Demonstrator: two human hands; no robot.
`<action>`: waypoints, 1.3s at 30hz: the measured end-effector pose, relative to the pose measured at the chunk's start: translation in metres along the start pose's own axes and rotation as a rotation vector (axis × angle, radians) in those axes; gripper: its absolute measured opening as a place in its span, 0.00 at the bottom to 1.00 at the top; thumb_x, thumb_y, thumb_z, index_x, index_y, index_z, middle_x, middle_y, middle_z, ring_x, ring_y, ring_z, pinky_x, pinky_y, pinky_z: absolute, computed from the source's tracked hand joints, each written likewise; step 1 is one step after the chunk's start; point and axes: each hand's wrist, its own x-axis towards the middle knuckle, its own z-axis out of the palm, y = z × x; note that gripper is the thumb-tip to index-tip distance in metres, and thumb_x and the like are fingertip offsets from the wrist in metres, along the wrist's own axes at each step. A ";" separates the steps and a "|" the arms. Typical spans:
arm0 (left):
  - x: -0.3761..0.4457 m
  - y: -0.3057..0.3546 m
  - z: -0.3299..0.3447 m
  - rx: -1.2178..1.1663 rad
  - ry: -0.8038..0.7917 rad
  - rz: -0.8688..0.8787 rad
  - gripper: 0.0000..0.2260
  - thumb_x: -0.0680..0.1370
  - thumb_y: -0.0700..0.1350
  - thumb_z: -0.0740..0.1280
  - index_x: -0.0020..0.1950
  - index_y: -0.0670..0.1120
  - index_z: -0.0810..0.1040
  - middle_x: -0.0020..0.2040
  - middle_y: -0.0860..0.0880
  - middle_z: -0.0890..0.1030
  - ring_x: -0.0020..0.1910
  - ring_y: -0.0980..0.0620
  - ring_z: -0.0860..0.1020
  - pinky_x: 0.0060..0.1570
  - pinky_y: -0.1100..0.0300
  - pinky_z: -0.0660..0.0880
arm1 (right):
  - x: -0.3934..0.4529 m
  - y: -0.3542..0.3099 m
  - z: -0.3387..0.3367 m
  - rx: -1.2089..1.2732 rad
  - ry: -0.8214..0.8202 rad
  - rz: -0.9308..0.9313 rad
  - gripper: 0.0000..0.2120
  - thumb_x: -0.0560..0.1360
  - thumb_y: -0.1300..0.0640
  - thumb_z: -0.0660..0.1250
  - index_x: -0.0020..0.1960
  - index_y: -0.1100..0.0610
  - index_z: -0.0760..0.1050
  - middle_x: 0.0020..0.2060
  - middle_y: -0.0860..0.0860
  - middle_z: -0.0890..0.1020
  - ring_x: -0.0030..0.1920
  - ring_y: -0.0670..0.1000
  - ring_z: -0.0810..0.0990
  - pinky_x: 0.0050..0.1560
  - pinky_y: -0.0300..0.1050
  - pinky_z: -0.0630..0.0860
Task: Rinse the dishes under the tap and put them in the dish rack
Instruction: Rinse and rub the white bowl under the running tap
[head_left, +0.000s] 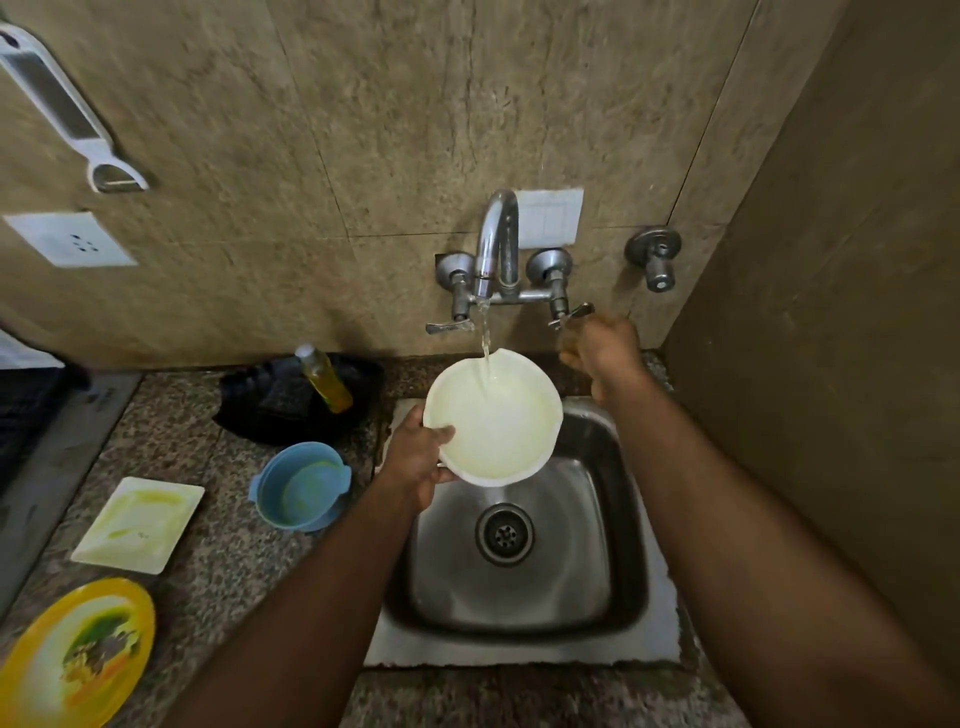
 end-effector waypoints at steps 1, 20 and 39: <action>-0.001 0.001 -0.001 -0.001 0.013 0.005 0.19 0.79 0.35 0.67 0.65 0.56 0.76 0.63 0.48 0.80 0.61 0.40 0.78 0.51 0.29 0.79 | 0.007 -0.011 0.004 -0.050 0.023 -0.035 0.09 0.72 0.59 0.67 0.51 0.58 0.80 0.43 0.54 0.83 0.46 0.55 0.82 0.35 0.42 0.78; -0.023 -0.004 -0.010 0.169 -0.064 0.456 0.21 0.80 0.32 0.66 0.62 0.56 0.84 0.62 0.52 0.85 0.59 0.52 0.81 0.54 0.56 0.79 | -0.028 0.081 -0.017 -0.820 -0.421 -0.243 0.17 0.68 0.55 0.72 0.57 0.53 0.82 0.47 0.54 0.86 0.45 0.55 0.85 0.44 0.58 0.85; -0.033 0.010 -0.019 0.947 0.091 0.678 0.21 0.78 0.41 0.72 0.70 0.49 0.79 0.57 0.47 0.86 0.56 0.48 0.83 0.53 0.62 0.73 | -0.061 0.066 -0.032 -1.100 -0.131 -0.870 0.32 0.74 0.62 0.67 0.76 0.52 0.66 0.51 0.60 0.83 0.48 0.61 0.82 0.49 0.50 0.78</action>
